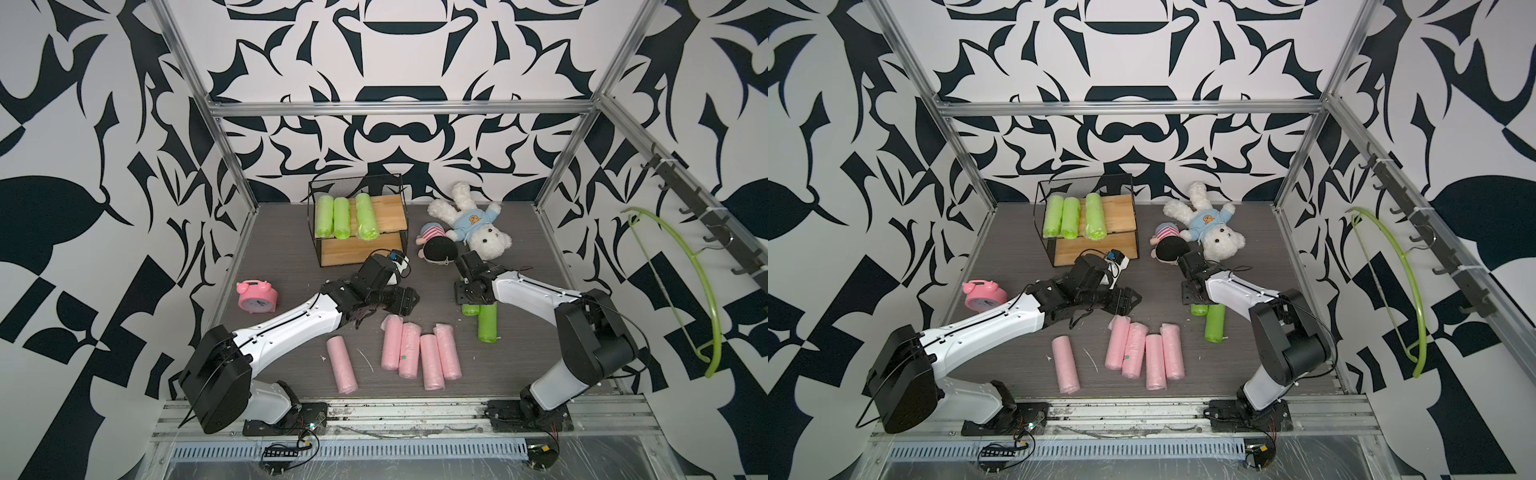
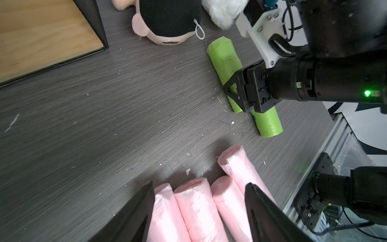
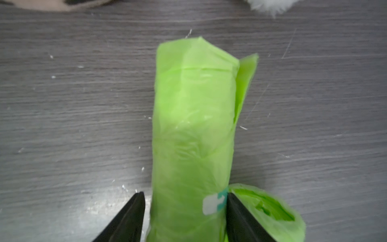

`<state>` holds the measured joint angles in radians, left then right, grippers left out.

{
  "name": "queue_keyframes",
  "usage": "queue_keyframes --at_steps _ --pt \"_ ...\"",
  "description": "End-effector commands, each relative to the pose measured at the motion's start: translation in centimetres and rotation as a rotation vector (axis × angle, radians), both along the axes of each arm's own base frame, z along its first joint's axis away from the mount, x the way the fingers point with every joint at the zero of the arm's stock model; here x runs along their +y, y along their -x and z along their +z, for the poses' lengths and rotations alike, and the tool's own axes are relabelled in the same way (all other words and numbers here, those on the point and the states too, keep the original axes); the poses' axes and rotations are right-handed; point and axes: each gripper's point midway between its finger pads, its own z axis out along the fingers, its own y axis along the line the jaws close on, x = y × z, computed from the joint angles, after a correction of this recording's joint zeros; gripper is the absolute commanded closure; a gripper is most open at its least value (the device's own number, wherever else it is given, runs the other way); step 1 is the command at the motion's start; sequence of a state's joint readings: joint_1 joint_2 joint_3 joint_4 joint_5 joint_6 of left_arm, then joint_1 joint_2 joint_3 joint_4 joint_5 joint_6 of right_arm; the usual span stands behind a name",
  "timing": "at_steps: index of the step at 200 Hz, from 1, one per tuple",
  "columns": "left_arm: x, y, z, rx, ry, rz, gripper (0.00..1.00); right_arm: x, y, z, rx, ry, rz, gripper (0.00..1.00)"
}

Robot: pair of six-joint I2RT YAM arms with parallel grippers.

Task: Sort the rolls of trash bags by color and place them on the shelf
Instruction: Pick up the roll of trash bags from the center of the board.

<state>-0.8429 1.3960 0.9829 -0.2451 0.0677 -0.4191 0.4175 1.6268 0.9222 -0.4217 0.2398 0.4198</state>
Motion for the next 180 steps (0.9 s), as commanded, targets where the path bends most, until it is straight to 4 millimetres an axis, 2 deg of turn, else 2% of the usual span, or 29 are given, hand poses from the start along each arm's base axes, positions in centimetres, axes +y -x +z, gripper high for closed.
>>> queue_keyframes --at_steps 1,42,64,79,104,121,122,139,160,180 --pt "0.4 0.2 0.6 -0.019 -0.005 -0.002 0.24 0.5 -2.1 1.1 -0.066 -0.022 -0.024 0.37" --pt "1.0 0.2 0.7 -0.033 -0.014 0.015 0.24 0.4 -2.1 1.1 -0.077 -0.023 -0.033 0.49" --pt "1.4 0.2 1.0 -0.049 -0.017 0.025 0.24 -0.1 -1.3 2.4 -0.102 -0.026 -0.040 0.55" --pt "2.0 0.0 1.2 -0.071 -0.028 0.043 0.23 -0.7 -0.7 4.1 -0.136 -0.027 -0.052 0.58" --pt "3.0 -0.7 1.9 -0.121 -0.059 0.080 0.22 -1.2 0.0 8.4 -0.229 -0.056 -0.056 0.60" --pt "3.6 -1.2 2.2 -0.141 -0.080 0.095 0.21 -0.3 0.3 12.0 -0.319 -0.124 -0.017 0.60" --pt "3.8 -1.1 2.8 -0.152 -0.068 0.096 0.21 -0.2 0.3 12.2 -0.325 -0.128 -0.015 0.60" --pt "4.8 -1.5 4.2 -0.184 -0.067 0.108 0.20 1.4 0.4 16.3 -0.419 -0.184 0.040 0.59" --pt "6.5 -2.4 5.4 -0.195 -0.105 0.139 0.19 4.3 0.5 21.2 -0.510 -0.240 0.125 0.59" --pt "8.1 -3.3 6.9 -0.208 -0.117 0.176 0.19 7.4 0.3 25.0 -0.570 -0.293 0.195 0.59"
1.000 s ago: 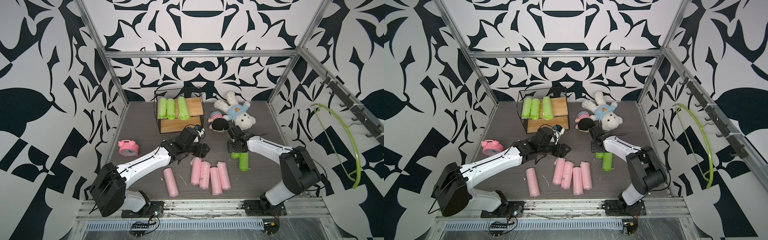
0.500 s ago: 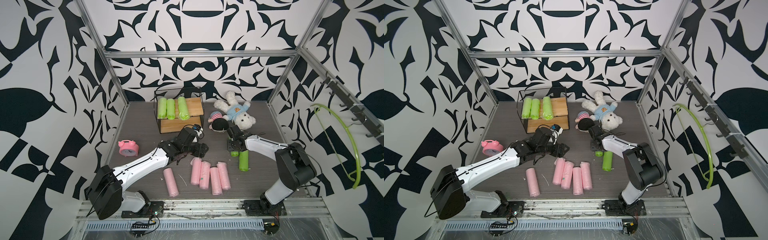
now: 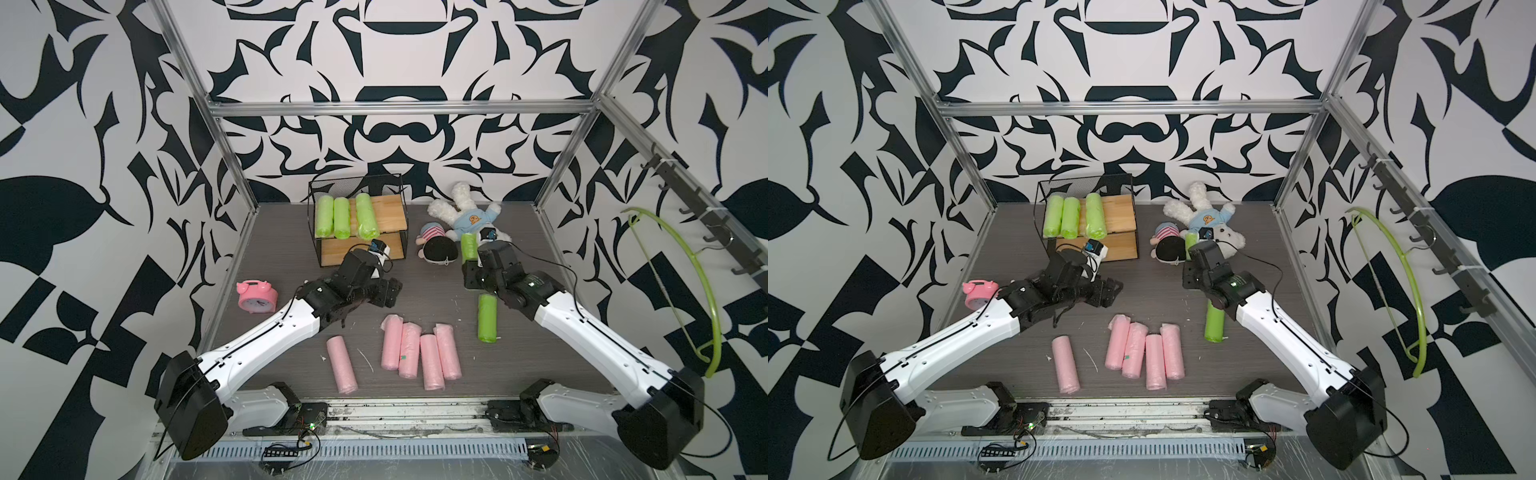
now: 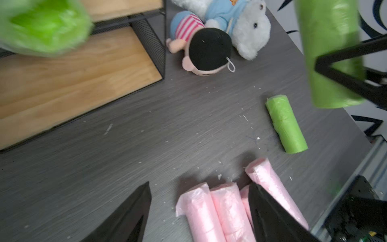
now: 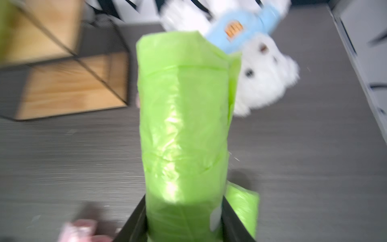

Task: Sort the rolls of trash bags by color and place them on the shelf
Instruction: Pick up the roll of trash bags from the center of the board, then place the roll of trash bags on the shelf.

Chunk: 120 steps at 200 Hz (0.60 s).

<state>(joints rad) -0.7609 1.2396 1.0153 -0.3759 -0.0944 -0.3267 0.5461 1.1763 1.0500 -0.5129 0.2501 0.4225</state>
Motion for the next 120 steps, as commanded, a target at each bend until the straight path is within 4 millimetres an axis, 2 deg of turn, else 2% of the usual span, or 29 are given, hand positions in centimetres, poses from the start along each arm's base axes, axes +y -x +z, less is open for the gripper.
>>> queue_keyframes --at_steps 1,19,44,78,120 --pt "2.3 -0.7 2.4 -0.036 -0.040 0.037 0.19 3.3 -0.8 6.5 -0.142 -0.066 0.080 0.59" --pt "3.8 -1.3 3.8 -0.049 -0.033 0.073 0.19 6.3 -1.3 9.6 -0.197 -0.102 0.141 0.59" --pt "6.2 -2.3 5.6 -0.062 -0.026 0.132 0.19 9.8 -2.5 11.9 -0.235 -0.155 0.203 0.58" --pt "8.3 -2.8 7.1 -0.086 -0.024 0.176 0.19 13.9 -4.3 13.0 -0.242 -0.235 0.272 0.58" --pt "9.0 -2.6 7.5 -0.096 -0.035 0.193 0.19 16.9 -7.1 13.6 -0.253 -0.267 0.280 0.58"
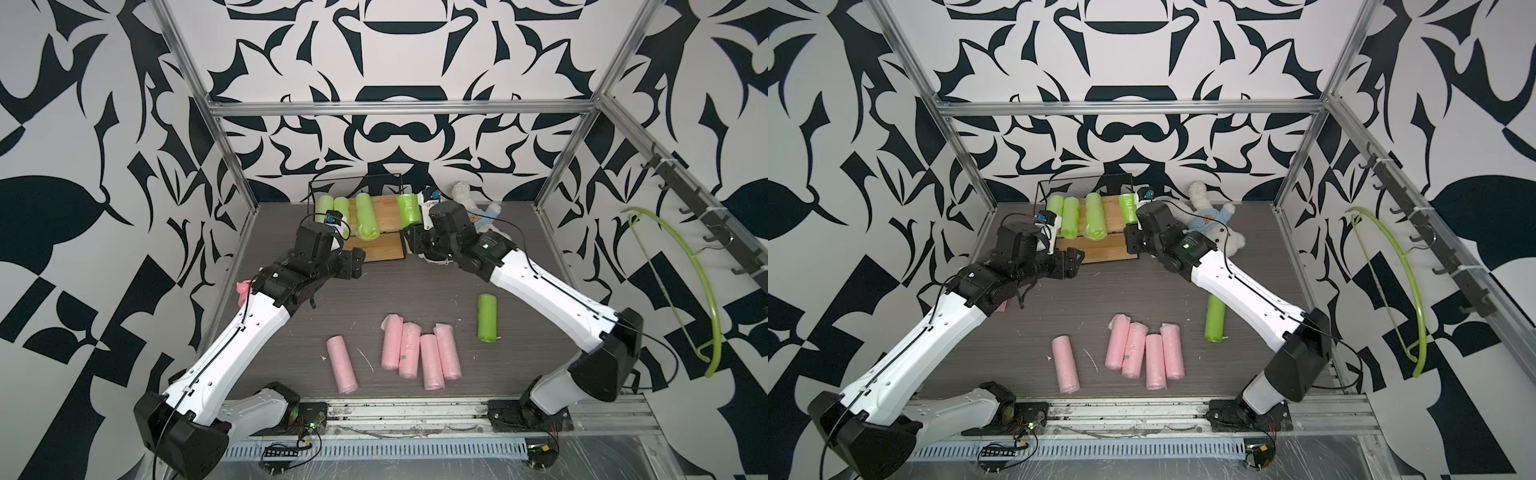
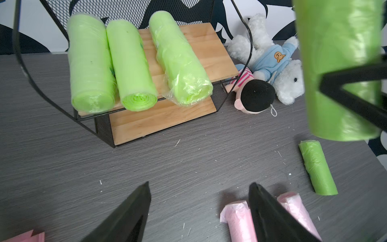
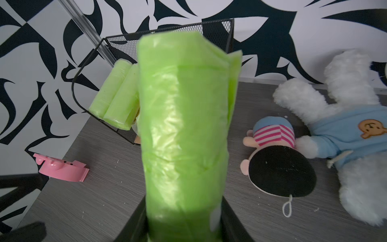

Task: Sort the rolls of trash bags by color and place them on the shelf
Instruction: Place the roll of trash bags on the shelf.

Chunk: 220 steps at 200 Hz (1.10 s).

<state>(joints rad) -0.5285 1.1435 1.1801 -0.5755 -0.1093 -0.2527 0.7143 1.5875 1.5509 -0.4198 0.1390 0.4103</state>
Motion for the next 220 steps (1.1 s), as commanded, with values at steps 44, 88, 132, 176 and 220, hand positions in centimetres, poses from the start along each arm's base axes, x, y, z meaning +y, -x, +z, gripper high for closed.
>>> queue_keyframes --at_steps 44,88,132,176,220 --pt "0.8 0.9 1.3 -0.023 -0.010 -0.001 0.19 3.5 -4.4 5.6 -0.130 -0.105 -0.027 0.58" --pt "1.0 1.2 2.1 -0.039 -0.006 -0.003 0.19 4.1 -7.5 4.9 -0.140 -0.048 -0.112 0.58" --pt "1.3 1.5 2.4 -0.051 -0.008 -0.002 0.19 4.6 -9.5 3.0 -0.115 0.021 -0.158 0.58" --pt "1.4 1.6 2.3 -0.052 -0.012 -0.002 0.19 4.8 -10.3 0.7 -0.067 0.082 -0.173 0.57" --pt "1.5 1.6 1.9 -0.045 -0.017 0.002 0.19 5.8 -10.7 -0.3 -0.049 0.082 -0.151 0.56"
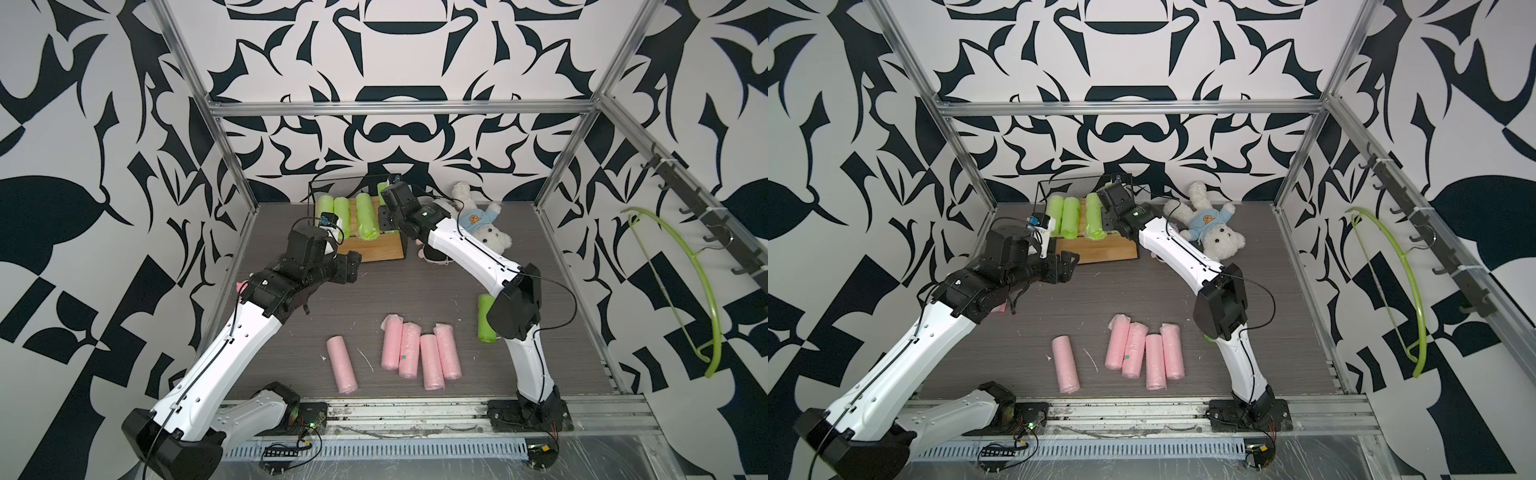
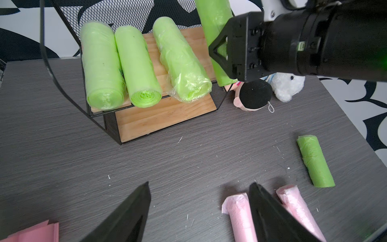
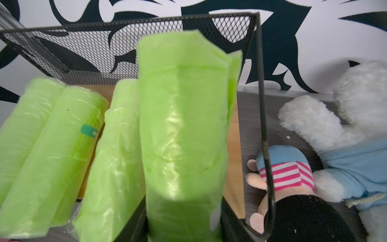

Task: Sort the rolls of trash bags by color and place them on the shelf
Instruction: Place the roll of trash bags on the shelf.

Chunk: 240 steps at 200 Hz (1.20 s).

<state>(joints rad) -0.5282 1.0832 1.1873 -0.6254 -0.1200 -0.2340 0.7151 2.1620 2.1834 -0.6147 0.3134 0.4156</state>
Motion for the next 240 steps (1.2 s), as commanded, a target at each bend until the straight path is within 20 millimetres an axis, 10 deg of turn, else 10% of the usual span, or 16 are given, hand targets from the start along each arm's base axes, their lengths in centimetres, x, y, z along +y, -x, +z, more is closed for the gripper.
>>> queue_keyframes --at_steps 1,146,240 --pt "0.4 0.2 0.6 -0.020 -0.007 0.003 0.19 0.4 -0.2 5.0 -0.093 -0.074 -0.001 0.56" --pt "0.6 0.7 1.0 -0.029 0.010 0.003 0.19 4.3 -1.4 3.7 -0.036 -0.212 0.055 0.48" --pt "0.2 0.7 1.1 -0.022 0.028 -0.007 0.19 3.2 -1.7 5.6 -0.057 -0.225 0.081 0.38"
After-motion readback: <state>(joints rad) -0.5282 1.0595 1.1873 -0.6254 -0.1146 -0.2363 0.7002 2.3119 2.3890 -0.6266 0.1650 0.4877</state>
